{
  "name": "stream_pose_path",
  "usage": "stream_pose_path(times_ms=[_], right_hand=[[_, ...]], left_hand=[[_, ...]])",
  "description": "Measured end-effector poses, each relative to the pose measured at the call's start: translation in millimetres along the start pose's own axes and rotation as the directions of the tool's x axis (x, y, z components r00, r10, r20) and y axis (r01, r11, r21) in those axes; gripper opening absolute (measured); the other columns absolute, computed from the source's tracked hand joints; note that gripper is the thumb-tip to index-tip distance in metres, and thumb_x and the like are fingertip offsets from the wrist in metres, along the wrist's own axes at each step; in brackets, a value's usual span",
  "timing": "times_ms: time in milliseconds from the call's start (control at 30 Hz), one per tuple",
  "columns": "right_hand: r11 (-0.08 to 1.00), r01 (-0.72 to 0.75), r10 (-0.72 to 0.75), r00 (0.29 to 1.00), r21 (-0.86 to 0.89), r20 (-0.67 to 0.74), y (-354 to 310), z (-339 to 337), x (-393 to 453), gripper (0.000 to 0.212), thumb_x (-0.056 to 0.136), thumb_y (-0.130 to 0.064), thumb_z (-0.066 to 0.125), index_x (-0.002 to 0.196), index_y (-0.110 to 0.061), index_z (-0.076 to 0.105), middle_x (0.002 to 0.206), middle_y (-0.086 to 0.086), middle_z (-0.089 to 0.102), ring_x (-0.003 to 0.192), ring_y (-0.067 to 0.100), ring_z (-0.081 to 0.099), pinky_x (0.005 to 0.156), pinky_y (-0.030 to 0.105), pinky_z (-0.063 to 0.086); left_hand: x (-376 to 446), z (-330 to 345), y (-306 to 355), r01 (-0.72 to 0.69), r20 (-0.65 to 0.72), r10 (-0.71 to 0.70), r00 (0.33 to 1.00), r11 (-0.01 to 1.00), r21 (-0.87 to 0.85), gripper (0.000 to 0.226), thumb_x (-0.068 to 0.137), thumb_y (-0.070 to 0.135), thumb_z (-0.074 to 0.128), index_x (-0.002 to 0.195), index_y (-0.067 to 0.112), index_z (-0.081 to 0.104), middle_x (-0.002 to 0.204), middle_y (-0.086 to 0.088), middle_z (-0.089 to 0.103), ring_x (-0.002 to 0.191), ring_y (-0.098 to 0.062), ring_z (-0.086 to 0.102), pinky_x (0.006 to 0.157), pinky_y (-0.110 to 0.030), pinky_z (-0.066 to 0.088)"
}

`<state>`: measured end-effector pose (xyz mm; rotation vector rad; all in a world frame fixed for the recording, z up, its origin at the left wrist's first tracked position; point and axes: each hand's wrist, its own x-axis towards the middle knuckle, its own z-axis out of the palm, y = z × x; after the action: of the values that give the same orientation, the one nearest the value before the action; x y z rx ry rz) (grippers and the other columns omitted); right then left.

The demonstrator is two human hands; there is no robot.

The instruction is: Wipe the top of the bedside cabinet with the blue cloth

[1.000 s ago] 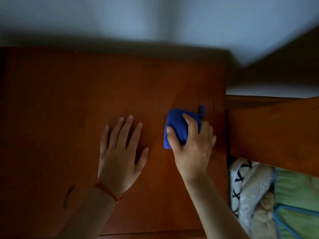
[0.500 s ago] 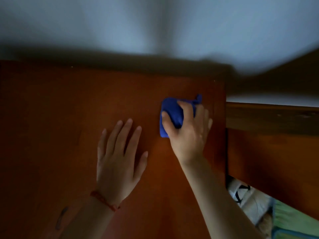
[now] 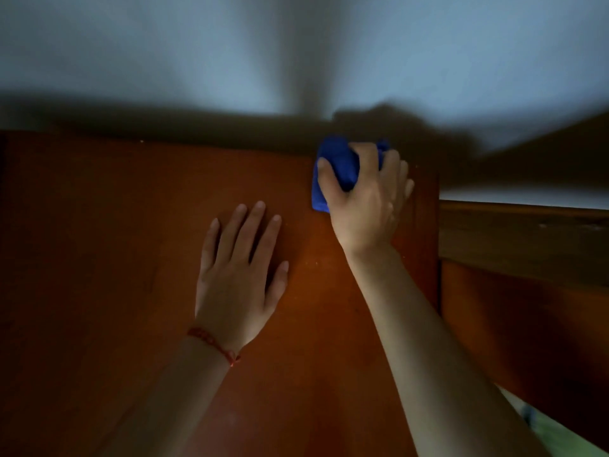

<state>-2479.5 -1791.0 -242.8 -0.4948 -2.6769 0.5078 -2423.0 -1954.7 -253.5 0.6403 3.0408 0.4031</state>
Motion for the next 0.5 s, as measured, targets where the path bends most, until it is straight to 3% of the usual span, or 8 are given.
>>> stream_pose_path(times_ms=[133,300,433,500], right_hand=[[0.999,0.009,-0.008,1.000,-0.040,0.014,12,-5,-2,0.046,0.082,-0.052,0.049,0.098,-0.012,0.063,0.083,0.014,0.057,0.076,0.031,0.053,0.068,0.034,0.035],[0.988,-0.152,0.151,0.988,-0.028,-0.036,7,-6,-6,0.043,0.080,-0.050,0.052,0.097,-0.011,0.063,0.086,0.016,0.058,0.078,0.033,0.053,0.070,0.036,0.038],[0.999,0.015,-0.013,0.999,-0.044,0.049,-14,1,-10,0.044,0.082,-0.050,0.051,0.100,-0.012,0.062,0.086,0.015,0.057,0.077,0.031,0.053,0.068,0.037,0.038],[0.997,0.025,-0.021,0.998,-0.068,0.055,-2,-5,-9,0.046,0.082,-0.052,0.049,0.101,-0.013,0.062,0.086,0.016,0.057,0.078,0.033,0.053,0.068,0.037,0.038]], left_hand=[[-1,0,-1,-0.004,-0.009,0.004,1.000,1.000,-0.017,0.052,0.093,0.038,0.035,0.135,0.008,0.041,0.141,-0.019,0.042,0.132,-0.031,0.027,0.109,-0.046,0.012],[1,-1,-1,0.003,0.011,-0.003,1.000,1.000,-0.010,0.052,0.093,0.039,0.034,0.135,0.008,0.041,0.141,-0.018,0.042,0.132,-0.031,0.027,0.109,-0.047,0.013],[0,-4,-2,-0.014,0.000,0.014,1.000,0.999,-0.047,0.052,0.093,0.037,0.035,0.133,0.007,0.046,0.141,-0.017,0.042,0.132,-0.030,0.028,0.109,-0.047,0.014],[-1,-7,-7,-0.025,-0.020,0.024,1.000,0.998,-0.065,0.051,0.093,0.036,0.036,0.132,0.006,0.047,0.140,-0.016,0.043,0.132,-0.030,0.028,0.109,-0.047,0.015]])
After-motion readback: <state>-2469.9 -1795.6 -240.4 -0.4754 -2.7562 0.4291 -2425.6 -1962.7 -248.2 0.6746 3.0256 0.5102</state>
